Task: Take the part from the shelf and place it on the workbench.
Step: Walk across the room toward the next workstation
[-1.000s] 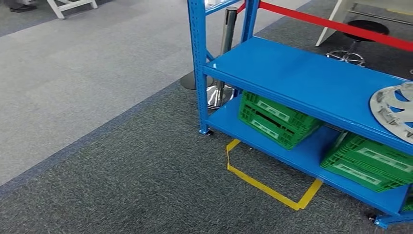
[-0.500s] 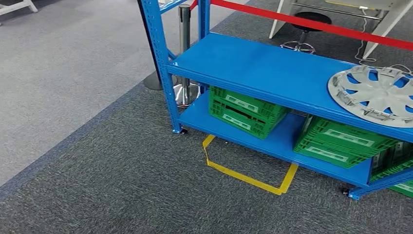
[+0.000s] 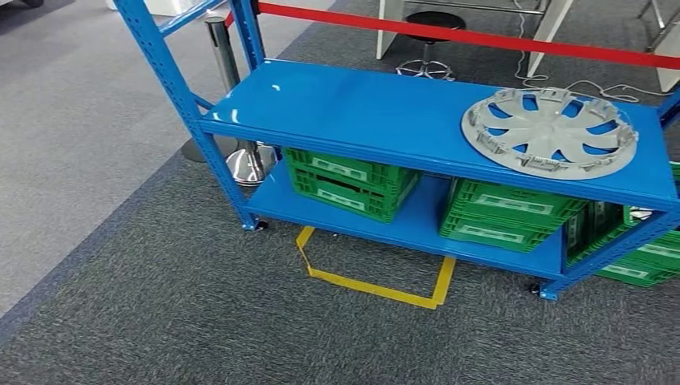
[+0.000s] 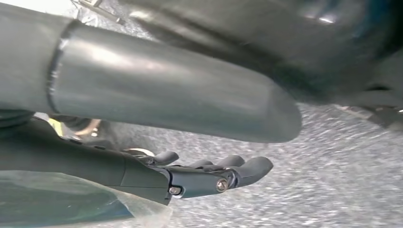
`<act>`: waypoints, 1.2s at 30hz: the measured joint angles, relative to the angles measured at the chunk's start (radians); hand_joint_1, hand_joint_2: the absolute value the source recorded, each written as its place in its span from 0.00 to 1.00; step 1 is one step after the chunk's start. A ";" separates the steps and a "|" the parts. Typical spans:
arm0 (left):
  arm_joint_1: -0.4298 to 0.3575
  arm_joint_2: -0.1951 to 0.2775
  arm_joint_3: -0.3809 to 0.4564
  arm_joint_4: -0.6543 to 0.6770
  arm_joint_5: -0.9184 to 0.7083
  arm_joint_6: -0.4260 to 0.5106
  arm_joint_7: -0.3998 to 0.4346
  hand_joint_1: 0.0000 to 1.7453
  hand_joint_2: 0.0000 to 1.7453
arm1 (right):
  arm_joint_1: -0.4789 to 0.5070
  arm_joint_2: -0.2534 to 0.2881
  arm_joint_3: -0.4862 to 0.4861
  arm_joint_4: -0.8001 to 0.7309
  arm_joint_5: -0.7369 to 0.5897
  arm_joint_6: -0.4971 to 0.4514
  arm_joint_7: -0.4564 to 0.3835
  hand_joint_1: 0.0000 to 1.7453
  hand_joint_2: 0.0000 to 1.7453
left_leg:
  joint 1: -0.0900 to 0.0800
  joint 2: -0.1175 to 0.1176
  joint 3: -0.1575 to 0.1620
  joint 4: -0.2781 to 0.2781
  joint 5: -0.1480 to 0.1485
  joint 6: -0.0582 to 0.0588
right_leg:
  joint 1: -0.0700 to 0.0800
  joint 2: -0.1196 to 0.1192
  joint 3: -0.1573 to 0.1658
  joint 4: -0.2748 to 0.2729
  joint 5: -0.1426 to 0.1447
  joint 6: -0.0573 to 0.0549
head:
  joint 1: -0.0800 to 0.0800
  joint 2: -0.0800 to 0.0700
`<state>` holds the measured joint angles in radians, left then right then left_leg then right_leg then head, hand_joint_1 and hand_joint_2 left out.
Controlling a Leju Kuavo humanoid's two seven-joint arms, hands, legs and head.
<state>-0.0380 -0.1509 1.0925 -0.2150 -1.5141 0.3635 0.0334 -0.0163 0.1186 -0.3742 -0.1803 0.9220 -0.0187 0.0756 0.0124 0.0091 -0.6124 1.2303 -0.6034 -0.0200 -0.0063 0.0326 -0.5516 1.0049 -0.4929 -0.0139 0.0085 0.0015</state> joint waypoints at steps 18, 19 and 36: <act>-0.004 0.003 -0.005 0.000 -0.010 0.014 -0.023 0.00 0.00 | -0.007 0.009 -0.005 0.000 0.001 0.016 0.037 0.00 0.00 | 0.001 0.006 0.088 -0.233 0.101 0.029 | -0.007 -0.038 -0.036 0.064 -0.016 0.056 | 0.016 0.000; -0.004 0.003 -0.006 0.000 -0.012 0.013 -0.022 0.00 0.00 | -0.007 0.009 -0.005 0.000 0.001 0.018 0.038 0.00 0.00 | -0.001 0.006 0.089 -0.231 0.099 0.024 | -0.006 -0.040 -0.013 0.022 -0.008 0.052 | 0.016 0.000; -0.003 0.005 -0.017 0.000 -0.007 -0.008 -0.026 0.00 0.00 | -0.005 0.017 -0.008 0.000 0.002 0.043 0.038 0.00 0.00 | -0.018 -0.006 0.055 -0.216 0.105 0.041 | 0.006 -0.019 0.038 -0.002 -0.048 0.021 | 0.006 0.000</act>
<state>-0.0406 -0.1460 1.0758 -0.2148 -1.5209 0.3556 0.0071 -0.0213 0.1357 -0.3822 -0.1803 0.9237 0.0248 0.1137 -0.0058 0.0027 -0.5571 1.0141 -0.4984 0.0205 0.0000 0.0136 -0.5134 1.0033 -0.5409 0.0068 0.0143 0.0015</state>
